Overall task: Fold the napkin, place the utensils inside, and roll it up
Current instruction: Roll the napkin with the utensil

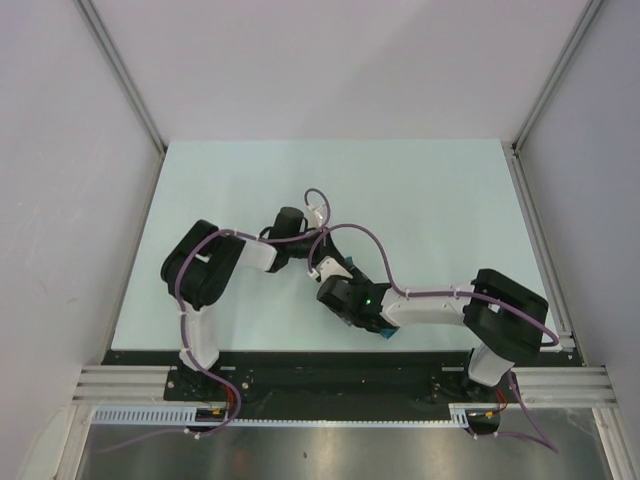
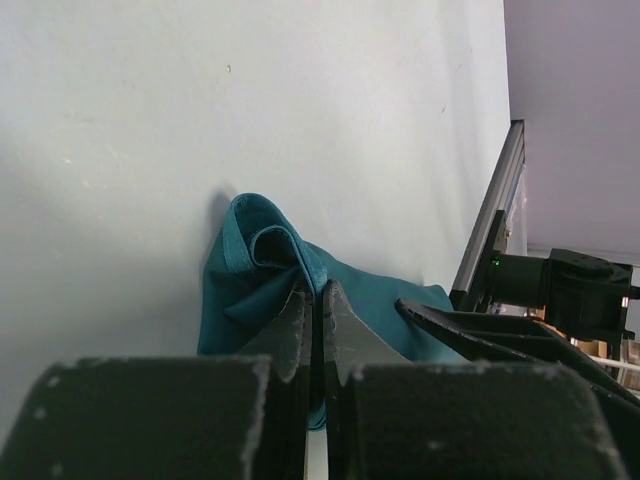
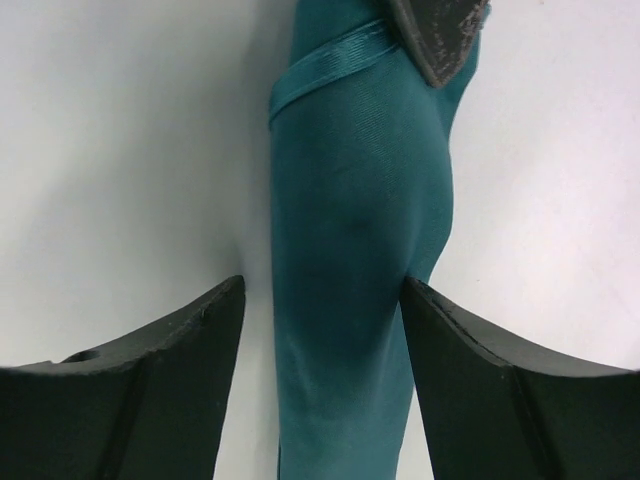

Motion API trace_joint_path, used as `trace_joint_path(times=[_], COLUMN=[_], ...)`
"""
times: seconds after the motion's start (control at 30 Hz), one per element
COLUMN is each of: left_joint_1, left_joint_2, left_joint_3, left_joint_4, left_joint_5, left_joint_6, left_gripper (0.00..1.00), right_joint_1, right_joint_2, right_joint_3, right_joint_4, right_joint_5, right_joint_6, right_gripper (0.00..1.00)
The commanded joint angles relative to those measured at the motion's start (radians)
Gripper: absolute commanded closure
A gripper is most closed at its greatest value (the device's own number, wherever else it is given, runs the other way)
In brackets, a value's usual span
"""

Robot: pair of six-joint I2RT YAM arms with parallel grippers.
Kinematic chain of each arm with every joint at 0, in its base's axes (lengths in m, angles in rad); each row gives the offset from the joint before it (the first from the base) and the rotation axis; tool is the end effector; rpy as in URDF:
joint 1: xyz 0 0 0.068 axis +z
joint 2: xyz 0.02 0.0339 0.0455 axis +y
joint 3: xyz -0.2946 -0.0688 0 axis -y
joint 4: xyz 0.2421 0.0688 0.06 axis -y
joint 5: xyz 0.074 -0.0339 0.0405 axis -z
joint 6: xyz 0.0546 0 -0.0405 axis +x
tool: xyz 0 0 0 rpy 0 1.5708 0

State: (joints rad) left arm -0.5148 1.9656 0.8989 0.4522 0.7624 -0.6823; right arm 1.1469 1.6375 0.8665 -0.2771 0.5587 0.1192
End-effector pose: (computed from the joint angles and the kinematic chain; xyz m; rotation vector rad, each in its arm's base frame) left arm 0.3257 -0.2276 0.1370 0.2893 2.3783 -1.4617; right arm 0.1560 0.2753 0.1775 -1.0178 2.1772 -0.1750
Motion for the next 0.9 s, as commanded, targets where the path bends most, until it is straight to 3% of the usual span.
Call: trace_joint_path(times=[0.0, 0.1, 0.2, 0.23, 0.4, 0.43, 0.53, 0.67, 0.87], left_joint_1=[-0.004, -0.004, -0.002, -0.004, 0.016, 0.036, 0.083, 0.143, 0.197], left_joint_2=[0.016, 0.022, 0.023, 0.022, 0.003, -0.007, -0.046, -0.131, -0.293], left_joint_3=[0.044, 0.051, 0.060, 0.061, 0.064, 0.061, 0.037, -0.009, -0.084], left_joint_4=[0.016, 0.036, 0.049, 0.051, 0.056, 0.060, 0.066, 0.039, -0.061], left_joint_5=[-0.015, -0.008, -0.005, -0.005, -0.015, -0.020, -0.035, -0.084, -0.281], left_joint_6=[-0.014, -0.028, -0.042, -0.046, -0.057, -0.065, -0.068, -0.043, 0.020], left_gripper=[1.00, 0.99, 0.91, 0.81, 0.52, 0.42, 0.30, 0.19, 0.11], right_joint_1=[-0.038, -0.062, -0.105, -0.127, -0.220, -0.240, -0.303, -0.360, -0.418], right_joint_2=[0.022, 0.021, 0.022, 0.022, 0.009, 0.007, -0.016, -0.031, -0.021], right_joint_3=[0.039, 0.029, 0.023, 0.022, -0.010, -0.018, -0.052, -0.084, -0.096], right_joint_4=[-0.007, 0.006, 0.013, 0.015, 0.033, 0.039, 0.072, 0.122, 0.161], right_joint_5=[0.032, -0.026, -0.121, -0.143, -0.364, -0.402, -0.529, -0.675, -0.792], right_joint_6=[0.014, 0.016, 0.019, 0.022, 0.043, 0.054, 0.068, 0.089, 0.103], right_gripper=[0.31, 0.32, 0.35, 0.36, 0.51, 0.51, 0.53, 0.54, 0.53])
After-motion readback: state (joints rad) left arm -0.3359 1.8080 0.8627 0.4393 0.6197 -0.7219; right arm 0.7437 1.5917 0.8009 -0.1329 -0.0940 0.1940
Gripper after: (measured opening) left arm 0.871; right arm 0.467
